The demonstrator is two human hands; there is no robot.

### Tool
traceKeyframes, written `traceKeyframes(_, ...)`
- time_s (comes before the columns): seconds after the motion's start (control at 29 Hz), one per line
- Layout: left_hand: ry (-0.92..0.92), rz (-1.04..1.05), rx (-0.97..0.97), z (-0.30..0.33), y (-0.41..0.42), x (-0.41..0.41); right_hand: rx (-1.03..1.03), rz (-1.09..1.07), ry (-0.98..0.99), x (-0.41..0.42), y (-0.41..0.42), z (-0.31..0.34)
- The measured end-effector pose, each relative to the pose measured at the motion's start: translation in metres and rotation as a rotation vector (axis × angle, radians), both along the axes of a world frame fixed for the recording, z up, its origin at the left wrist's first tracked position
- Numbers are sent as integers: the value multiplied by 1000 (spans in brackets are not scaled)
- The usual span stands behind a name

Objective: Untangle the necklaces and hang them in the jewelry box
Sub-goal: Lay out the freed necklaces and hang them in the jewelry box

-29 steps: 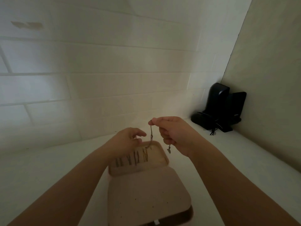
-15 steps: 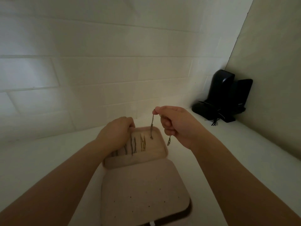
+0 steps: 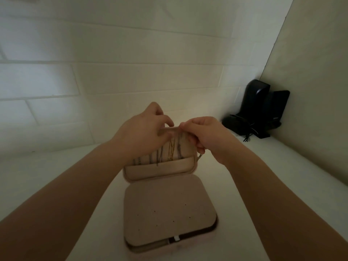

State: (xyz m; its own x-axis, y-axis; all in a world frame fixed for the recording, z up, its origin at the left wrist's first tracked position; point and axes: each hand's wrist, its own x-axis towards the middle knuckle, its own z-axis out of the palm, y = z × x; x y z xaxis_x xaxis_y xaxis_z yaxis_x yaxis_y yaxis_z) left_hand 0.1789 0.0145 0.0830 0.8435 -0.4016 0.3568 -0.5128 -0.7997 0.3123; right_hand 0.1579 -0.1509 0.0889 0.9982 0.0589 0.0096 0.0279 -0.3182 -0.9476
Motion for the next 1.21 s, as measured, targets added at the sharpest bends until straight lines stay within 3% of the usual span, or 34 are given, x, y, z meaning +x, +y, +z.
traceKeyframes(0.24,-43,50,30,-2,-12,-10,-308,-107,-119,-7,-3,-5)
traceKeyframes(0.48,-197,248,33,-11,-28,-13,-159,-169,-128,-8,-1,-16)
traceKeyframes(0.66,-216,281,-20,-13,-29,-12,-87,-241,-193,-10,1,-24)
traceKeyframes(0.83,-231,315,-51,-13,-32,-13,-355,-456,-338,-14,4,-37)
traceKeyframes(0.93,-215,322,-54,-12,-32,-14,-401,-543,-363,-15,5,-38)
traceKeyframes(1.21,-167,292,-42,-11,-29,-14,-575,-473,-237,-24,3,-40)
